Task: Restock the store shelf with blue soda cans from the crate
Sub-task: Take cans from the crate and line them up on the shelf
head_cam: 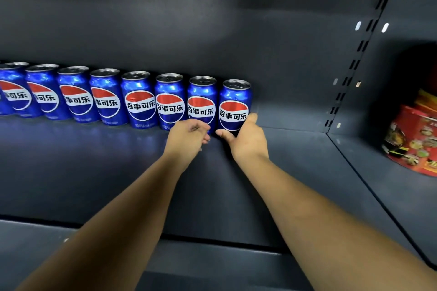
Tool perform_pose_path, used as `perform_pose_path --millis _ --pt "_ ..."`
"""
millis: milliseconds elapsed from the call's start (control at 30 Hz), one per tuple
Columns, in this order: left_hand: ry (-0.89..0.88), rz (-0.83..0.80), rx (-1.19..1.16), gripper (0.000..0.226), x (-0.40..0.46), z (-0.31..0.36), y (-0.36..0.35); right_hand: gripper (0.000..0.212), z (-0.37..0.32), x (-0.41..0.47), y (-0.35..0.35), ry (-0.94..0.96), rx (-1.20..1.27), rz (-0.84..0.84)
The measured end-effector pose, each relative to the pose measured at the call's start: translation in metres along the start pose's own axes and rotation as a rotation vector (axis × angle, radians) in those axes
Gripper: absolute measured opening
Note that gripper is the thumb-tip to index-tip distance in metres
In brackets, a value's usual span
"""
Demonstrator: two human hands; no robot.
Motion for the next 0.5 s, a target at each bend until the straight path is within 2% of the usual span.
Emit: perform_pose_path --millis 400,500 --pt "0.026 -0.043 0.000 0.021 -0.001 0.001 0.001 0.065 0.001 0.000 0.003 -0.063 0.028 0.046" --pt "0.031 -0.060 -0.015 0.018 -0.011 0.006 0.002 0.071 0.000 -0.006 0.004 -0.069 0.105 0.032"
Point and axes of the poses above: each hand's wrist, its own x-axis towards the middle knuckle, its own y-axis out of the back of the hand, z = x × y, the point moved 7 cm from there along x, towards the middle knuckle, and after that the axes turned 1 degree about -z, right-handed, at the moved point
